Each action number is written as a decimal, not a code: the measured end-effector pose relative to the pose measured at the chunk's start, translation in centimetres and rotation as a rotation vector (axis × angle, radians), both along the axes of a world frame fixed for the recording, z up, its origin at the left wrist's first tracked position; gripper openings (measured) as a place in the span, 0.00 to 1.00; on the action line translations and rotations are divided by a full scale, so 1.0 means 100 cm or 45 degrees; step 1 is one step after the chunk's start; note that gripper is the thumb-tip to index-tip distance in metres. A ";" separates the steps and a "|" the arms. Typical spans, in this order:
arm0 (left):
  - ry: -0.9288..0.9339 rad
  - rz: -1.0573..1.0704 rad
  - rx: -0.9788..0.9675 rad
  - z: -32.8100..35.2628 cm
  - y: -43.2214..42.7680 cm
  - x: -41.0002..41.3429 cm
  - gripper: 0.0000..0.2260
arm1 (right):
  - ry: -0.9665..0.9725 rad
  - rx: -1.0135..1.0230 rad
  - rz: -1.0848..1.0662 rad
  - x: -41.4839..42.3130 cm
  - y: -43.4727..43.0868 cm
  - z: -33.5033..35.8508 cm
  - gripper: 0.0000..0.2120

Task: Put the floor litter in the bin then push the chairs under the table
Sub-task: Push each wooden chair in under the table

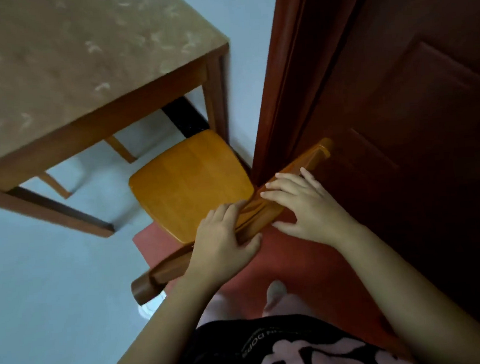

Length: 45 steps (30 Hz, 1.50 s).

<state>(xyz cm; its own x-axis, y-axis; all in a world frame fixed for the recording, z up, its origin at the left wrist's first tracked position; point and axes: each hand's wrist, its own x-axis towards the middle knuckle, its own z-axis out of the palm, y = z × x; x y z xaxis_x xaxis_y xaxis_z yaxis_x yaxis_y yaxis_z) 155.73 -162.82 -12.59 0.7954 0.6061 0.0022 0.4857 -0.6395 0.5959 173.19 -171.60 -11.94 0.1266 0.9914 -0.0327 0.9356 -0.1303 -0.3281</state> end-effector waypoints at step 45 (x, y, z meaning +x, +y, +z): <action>0.322 0.366 -0.067 -0.012 -0.012 0.014 0.08 | 0.321 -0.364 0.625 0.040 0.056 -0.008 0.10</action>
